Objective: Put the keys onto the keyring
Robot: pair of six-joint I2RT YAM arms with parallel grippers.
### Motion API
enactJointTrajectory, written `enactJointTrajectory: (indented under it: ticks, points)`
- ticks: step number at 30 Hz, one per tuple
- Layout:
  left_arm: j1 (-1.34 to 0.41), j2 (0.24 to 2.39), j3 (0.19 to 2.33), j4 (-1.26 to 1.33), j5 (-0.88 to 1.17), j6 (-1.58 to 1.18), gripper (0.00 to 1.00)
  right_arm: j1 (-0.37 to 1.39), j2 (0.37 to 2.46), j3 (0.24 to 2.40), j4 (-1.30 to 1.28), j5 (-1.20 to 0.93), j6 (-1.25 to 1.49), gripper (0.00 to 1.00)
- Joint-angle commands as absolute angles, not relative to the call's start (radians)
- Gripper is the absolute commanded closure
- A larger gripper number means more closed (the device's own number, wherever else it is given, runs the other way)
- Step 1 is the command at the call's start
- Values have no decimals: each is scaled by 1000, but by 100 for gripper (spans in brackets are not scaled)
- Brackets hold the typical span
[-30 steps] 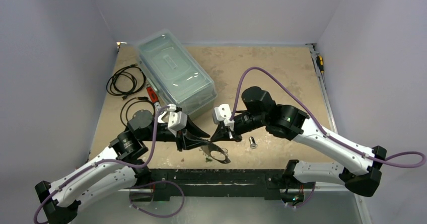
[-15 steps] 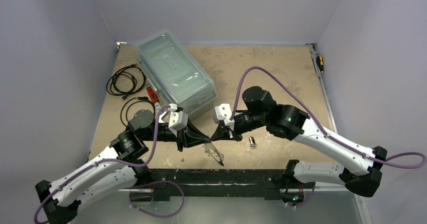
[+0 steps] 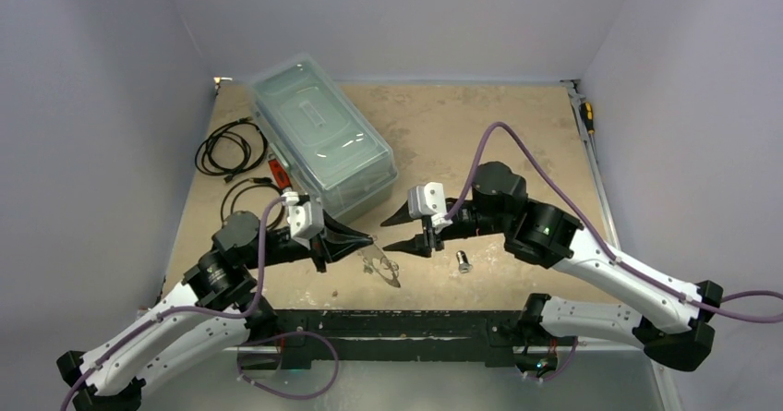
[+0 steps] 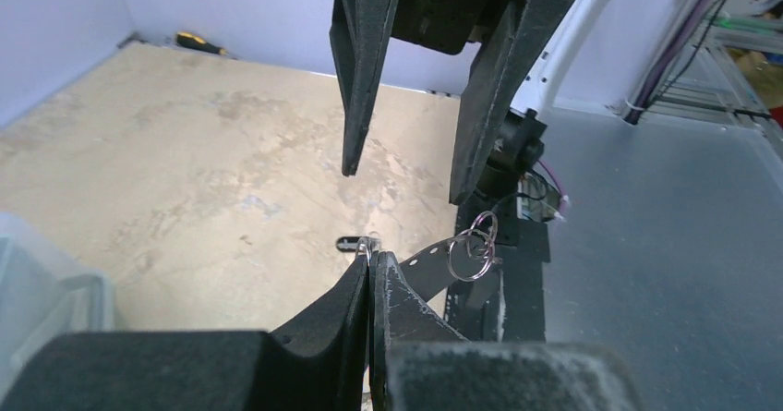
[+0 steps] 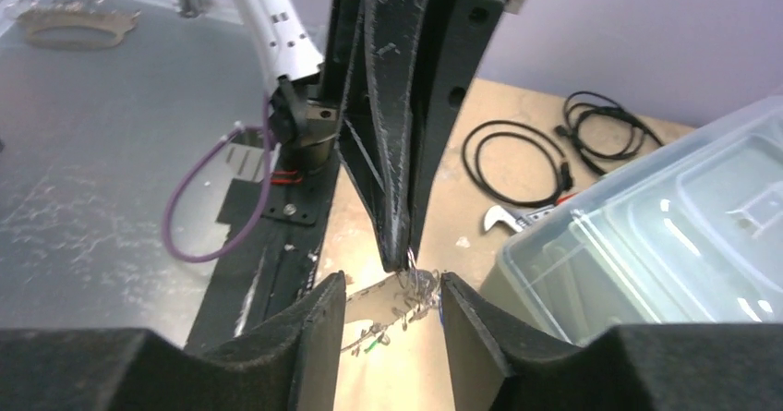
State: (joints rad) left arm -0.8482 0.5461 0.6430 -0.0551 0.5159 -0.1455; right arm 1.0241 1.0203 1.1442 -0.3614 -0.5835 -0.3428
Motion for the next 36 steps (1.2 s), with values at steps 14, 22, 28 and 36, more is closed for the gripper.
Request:
enactJointTrajectory:
  ticks: [14,22,28,36]
  points:
    - [-834,396,592,100,492,-136,100,1019,940,969,103,-540,-117,51]
    - [-830,352,570,140,518,-146,100,1011,996,985,106,-681,-103,65]
    - [-830,339,562,154,540,-149,100,944,996,985,147,-695,-85,65]
    - [-828,332,562,155,529,-150,100,857,1026,946,257,-895,-24,67]
